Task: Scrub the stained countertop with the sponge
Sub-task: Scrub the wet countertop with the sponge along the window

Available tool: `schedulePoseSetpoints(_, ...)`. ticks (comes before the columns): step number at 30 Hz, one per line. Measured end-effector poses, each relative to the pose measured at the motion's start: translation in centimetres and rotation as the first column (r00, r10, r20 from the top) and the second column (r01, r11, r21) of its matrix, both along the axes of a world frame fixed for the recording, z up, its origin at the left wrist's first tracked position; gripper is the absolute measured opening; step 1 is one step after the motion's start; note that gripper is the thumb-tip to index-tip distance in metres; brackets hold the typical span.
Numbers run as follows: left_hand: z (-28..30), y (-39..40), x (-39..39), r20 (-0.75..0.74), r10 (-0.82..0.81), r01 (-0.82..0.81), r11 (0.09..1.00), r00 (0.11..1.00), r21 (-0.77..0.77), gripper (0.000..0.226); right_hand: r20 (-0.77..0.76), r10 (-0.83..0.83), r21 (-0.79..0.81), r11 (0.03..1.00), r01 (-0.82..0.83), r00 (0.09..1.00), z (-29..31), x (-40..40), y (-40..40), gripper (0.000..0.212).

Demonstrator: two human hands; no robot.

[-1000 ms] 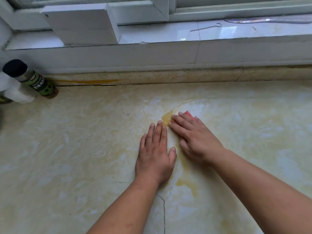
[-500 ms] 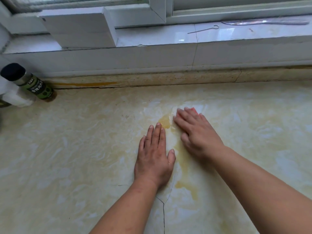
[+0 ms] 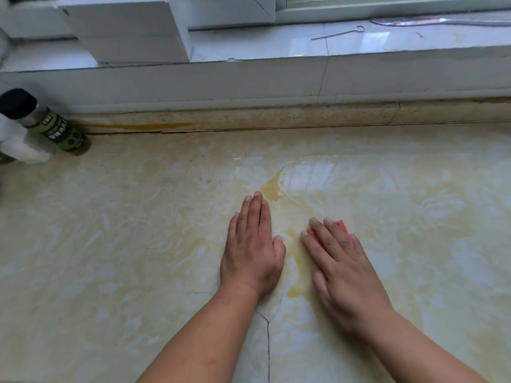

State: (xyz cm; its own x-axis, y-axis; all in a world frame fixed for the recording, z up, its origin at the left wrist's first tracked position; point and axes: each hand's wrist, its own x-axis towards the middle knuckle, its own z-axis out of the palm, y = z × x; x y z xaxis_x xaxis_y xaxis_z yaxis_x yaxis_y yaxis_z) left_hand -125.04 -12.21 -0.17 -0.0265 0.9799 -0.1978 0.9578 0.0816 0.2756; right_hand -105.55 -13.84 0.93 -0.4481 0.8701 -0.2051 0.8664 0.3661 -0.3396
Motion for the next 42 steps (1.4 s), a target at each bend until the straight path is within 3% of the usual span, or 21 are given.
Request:
schedulePoseSetpoints(7,0.0,-0.1,0.1,-0.026,0.0,0.0,1.0,1.0,0.002,0.086,0.003,-0.161,0.009,0.987,0.161,0.987,0.4,-4.7,11.2,0.064)
schedulePoseSetpoints(13,0.4,-0.1,0.1,-0.033,0.0,-0.001,1.0,0.999,-0.02,0.086,0.012,-0.145,0.007,0.989,0.145,0.989,0.4,-0.9,5.5,0.072)
schedulePoseSetpoints(16,0.5,-0.1,0.1,-0.032,-0.001,0.0,0.999,0.999,-0.035,0.085,0.04,-0.326,0.034,0.945,0.325,0.944,0.0,2.5,8.0,0.068)
schedulePoseSetpoints(20,0.6,0.0,0.2,-0.045,0.007,-0.009,0.999,0.999,-0.047,0.085,0.005,-0.574,0.089,0.816,0.571,0.819,-0.3,3.2,15.1,0.062)
schedulePoseSetpoints(23,0.5,0.0,0.2,-0.039,0.008,-0.01,0.999,0.999,-0.038,0.085,0.009,-0.499,0.075,0.865,0.497,0.867,-0.4,-0.4,17.8,0.064)
schedulePoseSetpoints(26,0.2,0.0,0.2,-0.023,0.013,-0.013,1.0,1.0,-0.017,0.086,0.009,-0.248,0.032,0.968,0.248,0.969,0.1,-5.1,17.2,0.066)
schedulePoseSetpoints(30,0.2,-0.1,0.1,-0.024,0.014,-0.014,1.0,1.0,-0.011,0.086,-0.039,-0.087,0.002,0.996,0.087,0.995,0.9,-6.4,16.2,0.065)
schedulePoseSetpoints(32,0.2,-0.1,0.1,-0.017,0.016,-0.016,1.0,1.0,-0.006,0.086,-0.023,-0.125,0.01,0.992,0.125,0.992,0.9,-4.2,16.5,0.065)
schedulePoseSetpoints(37,0.2,0.0,0.1,-0.026,0.018,-0.019,0.999,0.999,-0.031,0.085,0.012,-0.427,0.064,0.903,0.426,0.904,0.2,4.0,16.7,0.064)
schedulePoseSetpoints(42,0.3,-0.1,0.2,-0.048,0.018,-0.02,0.999,0.999,-0.046,0.087,0.002,-0.392,0.038,0.92,0.391,0.92,0.0,3.6,15.8,0.066)
